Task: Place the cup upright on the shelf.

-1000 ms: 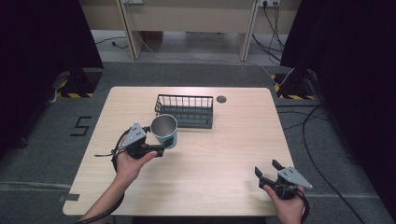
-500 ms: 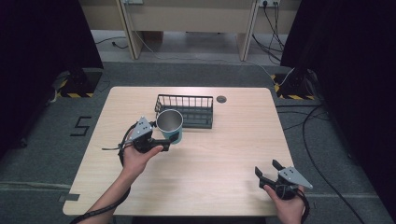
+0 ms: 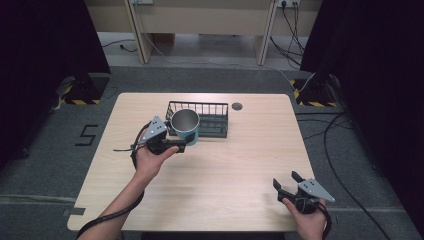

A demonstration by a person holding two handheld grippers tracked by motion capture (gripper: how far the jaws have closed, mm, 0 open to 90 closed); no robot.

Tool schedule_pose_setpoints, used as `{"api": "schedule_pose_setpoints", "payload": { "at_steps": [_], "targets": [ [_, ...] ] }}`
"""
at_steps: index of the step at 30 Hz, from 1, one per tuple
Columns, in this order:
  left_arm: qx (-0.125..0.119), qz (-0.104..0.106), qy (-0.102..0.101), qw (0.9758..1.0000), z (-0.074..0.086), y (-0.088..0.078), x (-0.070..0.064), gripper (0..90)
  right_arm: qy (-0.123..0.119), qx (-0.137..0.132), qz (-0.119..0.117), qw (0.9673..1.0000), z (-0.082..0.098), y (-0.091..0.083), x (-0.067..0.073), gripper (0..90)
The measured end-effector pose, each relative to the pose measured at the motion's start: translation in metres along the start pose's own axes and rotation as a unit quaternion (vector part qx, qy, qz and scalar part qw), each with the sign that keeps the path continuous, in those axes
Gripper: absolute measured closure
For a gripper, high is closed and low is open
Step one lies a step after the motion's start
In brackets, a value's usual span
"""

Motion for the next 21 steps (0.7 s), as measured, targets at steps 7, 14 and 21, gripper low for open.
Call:
{"api": "schedule_pose_setpoints", "payload": {
  "at_steps": [7, 14, 21],
  "targets": [
    [0.0, -0.004, 0.001, 1.0, -0.007, 0.009, 0.005, 16.2, 0.001, 0.001, 0.0, 1.0, 0.0, 0.0, 0.0, 24.0],
    [-0.002, -0.006, -0.002, 1.0, -0.011, 0.016, 0.009, 16.2, 0.004, 0.002, 0.0, 1.0, 0.001, 0.0, 0.0, 24.0],
    [-0.002, -0.009, -0.007, 0.9999, -0.013, 0.022, 0.013, 16.2, 0.004, 0.002, 0.0, 1.0, 0.001, 0.001, -0.001, 24.0]
  ]
}}
Point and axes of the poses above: each handheld gripper's, and its own axes: y roughly forward along the jaws, z roughly out of its underside, x roughly to its left, the point moved 7 cm from there along y, roughly forward along the jaws, and after that the axes turned 3 degrees about x, right-handed, at the moved point
